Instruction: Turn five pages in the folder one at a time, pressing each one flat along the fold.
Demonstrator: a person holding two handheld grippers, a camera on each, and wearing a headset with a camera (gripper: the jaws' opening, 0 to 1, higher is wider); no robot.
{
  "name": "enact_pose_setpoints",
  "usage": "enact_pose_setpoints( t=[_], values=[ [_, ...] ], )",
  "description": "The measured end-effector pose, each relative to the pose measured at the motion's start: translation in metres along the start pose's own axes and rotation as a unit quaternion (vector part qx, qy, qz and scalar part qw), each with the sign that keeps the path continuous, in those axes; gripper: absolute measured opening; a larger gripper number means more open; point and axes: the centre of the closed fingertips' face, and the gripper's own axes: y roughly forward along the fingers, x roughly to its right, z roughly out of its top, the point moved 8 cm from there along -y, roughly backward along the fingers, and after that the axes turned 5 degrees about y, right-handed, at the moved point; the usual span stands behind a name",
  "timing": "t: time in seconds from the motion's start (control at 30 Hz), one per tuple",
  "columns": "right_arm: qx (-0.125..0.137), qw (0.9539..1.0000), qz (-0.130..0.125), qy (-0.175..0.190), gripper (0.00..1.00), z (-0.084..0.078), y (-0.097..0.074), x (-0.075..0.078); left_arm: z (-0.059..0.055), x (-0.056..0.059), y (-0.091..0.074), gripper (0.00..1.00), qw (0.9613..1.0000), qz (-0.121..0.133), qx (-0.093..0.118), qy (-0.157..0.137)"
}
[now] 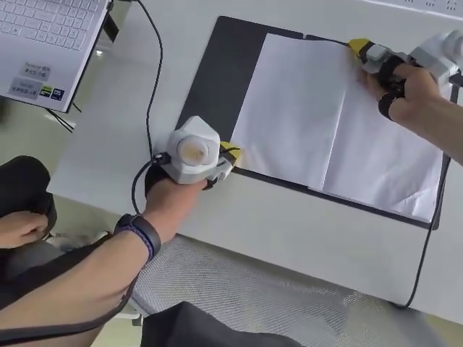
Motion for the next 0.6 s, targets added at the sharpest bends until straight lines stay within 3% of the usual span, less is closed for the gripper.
enact_pose_setpoints(
  t=[0.2,0.3,0.37,0.6],
  values=[
    [-0.008,0.9999,0.001,-0.012,0.00,-0.001,0.000,0.001,0.000,0.000,0.000,0.00,1.0000,-0.002,-0.001,0.001],
    [-0.030,0.9990,0.005,-0.031,0.00,-0.009,-0.004,-0.001,0.000,0.000,0.000,0.00,1.0000,-0.003,-0.001,0.001],
    [-0.057,0.9963,0.010,-0.064,0.00,-0.017,-0.008,-0.002,0.001,0.000,-0.001,0.00,1.0000,-0.002,-0.001,0.000],
    [-0.081,0.9931,0.019,-0.082,0.00,-0.036,-0.021,-0.008,0.000,-0.001,0.000,0.00,1.0000,-0.003,-0.001,-0.001]
  ],
)
